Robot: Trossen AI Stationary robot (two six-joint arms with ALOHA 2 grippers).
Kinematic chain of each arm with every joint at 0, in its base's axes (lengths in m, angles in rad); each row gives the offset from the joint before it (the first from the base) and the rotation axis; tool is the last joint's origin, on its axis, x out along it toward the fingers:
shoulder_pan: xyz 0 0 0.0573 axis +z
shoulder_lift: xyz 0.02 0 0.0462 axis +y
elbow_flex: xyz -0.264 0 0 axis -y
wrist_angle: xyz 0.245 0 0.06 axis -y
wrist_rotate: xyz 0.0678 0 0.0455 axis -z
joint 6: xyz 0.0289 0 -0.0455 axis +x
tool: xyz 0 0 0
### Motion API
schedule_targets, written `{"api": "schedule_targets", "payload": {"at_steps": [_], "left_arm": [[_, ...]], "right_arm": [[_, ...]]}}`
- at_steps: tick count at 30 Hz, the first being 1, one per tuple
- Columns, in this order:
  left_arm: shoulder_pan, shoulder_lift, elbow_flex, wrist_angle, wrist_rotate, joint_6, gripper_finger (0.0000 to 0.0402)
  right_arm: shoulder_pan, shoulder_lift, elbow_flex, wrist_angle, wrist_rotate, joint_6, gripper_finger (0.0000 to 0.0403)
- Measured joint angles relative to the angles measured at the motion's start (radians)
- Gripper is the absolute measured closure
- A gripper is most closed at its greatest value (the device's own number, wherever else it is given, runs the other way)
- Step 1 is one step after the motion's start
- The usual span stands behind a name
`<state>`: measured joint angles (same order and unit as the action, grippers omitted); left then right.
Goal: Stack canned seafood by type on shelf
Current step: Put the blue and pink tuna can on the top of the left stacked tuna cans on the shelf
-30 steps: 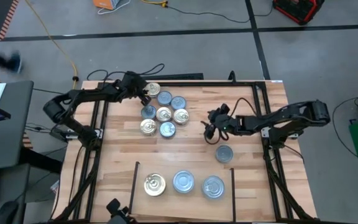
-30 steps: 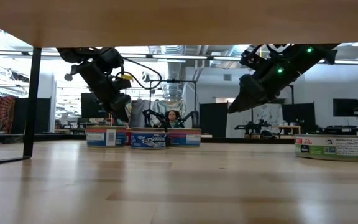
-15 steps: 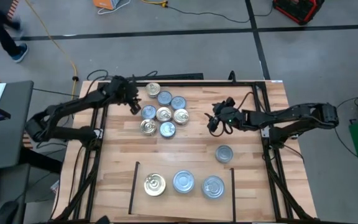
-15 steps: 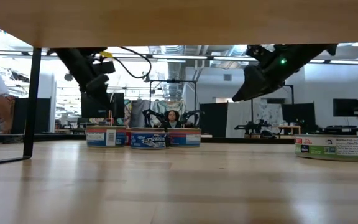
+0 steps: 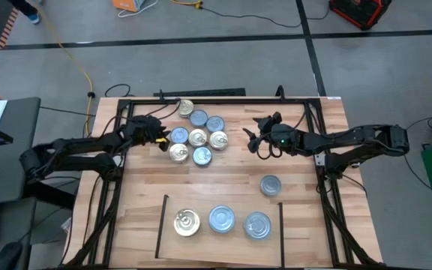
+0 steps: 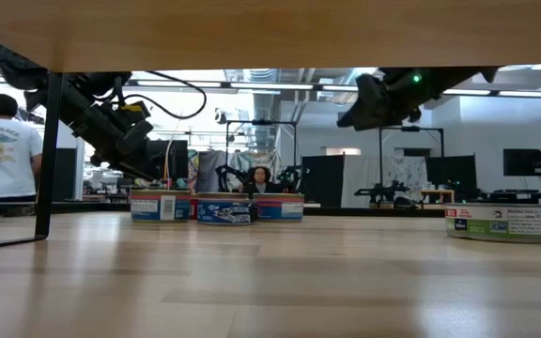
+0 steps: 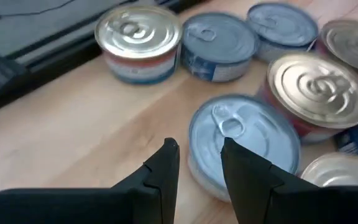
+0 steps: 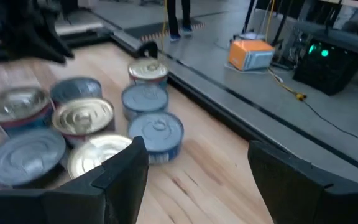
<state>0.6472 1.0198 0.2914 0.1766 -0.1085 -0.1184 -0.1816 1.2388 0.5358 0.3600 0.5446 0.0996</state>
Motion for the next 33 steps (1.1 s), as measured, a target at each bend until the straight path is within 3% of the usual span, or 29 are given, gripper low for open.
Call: {"api": "schedule_targets", "payload": {"at_steps": [8,13,21,25,29,33], "left_arm": [[-0.128,-0.031,-0.005,-0.033,0.031,-0.028,0.0290],[-0.219,-0.048,-0.005,-0.169,-0.005,-0.134,0.0290],[-0.312,-0.049,-0.004,-0.222,-0.031,-0.262,0.0292],[-0.316,-0.050,-0.002,-0.267,-0.013,-0.321,0.0316],[-0.317,-0.050,0.000,-0.293,-0.001,-0.353,0.0365],[-0.333,-0.050,0.000,-0.330,-0.037,-0.371,0.0396]], "right_arm": [[0.011,-0.003,0.000,-0.067,-0.001,0.029,0.0101],[0.011,-0.015,0.001,-0.081,-0.001,0.036,0.0101],[0.018,-0.016,0.001,-0.059,-0.001,0.042,0.0101],[0.037,-0.016,0.001,-0.057,-0.002,0.033,0.0101],[0.062,-0.016,0.001,-0.058,-0.002,0.023,0.0101],[0.095,-0.016,0.001,-0.058,-0.002,0.022,0.0101]]}}
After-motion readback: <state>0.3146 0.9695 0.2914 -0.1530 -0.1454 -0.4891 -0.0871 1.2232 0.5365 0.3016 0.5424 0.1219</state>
